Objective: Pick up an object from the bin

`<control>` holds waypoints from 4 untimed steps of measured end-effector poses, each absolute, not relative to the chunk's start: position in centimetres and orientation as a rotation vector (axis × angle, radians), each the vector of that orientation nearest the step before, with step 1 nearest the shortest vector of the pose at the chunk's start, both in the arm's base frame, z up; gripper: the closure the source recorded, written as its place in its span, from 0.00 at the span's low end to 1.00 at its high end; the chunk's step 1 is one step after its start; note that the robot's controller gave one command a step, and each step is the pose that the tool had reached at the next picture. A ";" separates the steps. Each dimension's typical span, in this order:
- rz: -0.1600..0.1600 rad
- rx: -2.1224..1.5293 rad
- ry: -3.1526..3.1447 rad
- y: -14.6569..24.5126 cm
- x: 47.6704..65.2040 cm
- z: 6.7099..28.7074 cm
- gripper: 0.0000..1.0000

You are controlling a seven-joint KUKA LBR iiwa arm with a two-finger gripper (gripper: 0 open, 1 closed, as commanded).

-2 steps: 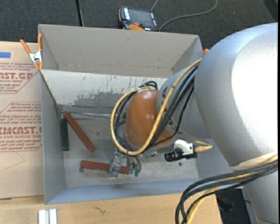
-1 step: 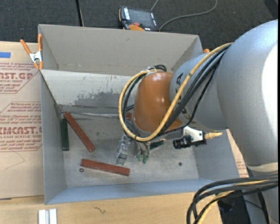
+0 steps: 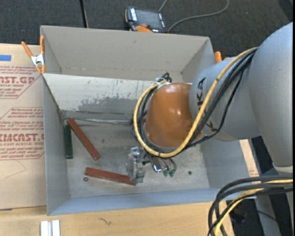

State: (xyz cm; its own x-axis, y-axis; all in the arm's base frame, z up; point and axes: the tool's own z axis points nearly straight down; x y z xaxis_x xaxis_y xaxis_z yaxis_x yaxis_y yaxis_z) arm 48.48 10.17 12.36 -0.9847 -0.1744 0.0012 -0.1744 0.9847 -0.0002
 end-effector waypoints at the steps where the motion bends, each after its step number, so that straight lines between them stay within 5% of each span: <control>1: -0.001 0.274 -3.129 10.2 48.5 12.4 0.00; 2: -0.001 0.275 -3.128 8.9 49.4 6.7 0.00; 3: -0.002 0.276 -3.129 9.0 49.4 7.0 1.00; 4: -0.002 0.258 -3.140 9.8 51.5 17.2 1.00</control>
Offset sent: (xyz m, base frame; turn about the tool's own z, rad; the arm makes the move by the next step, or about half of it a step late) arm 0.0000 0.0000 0.0000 0.0000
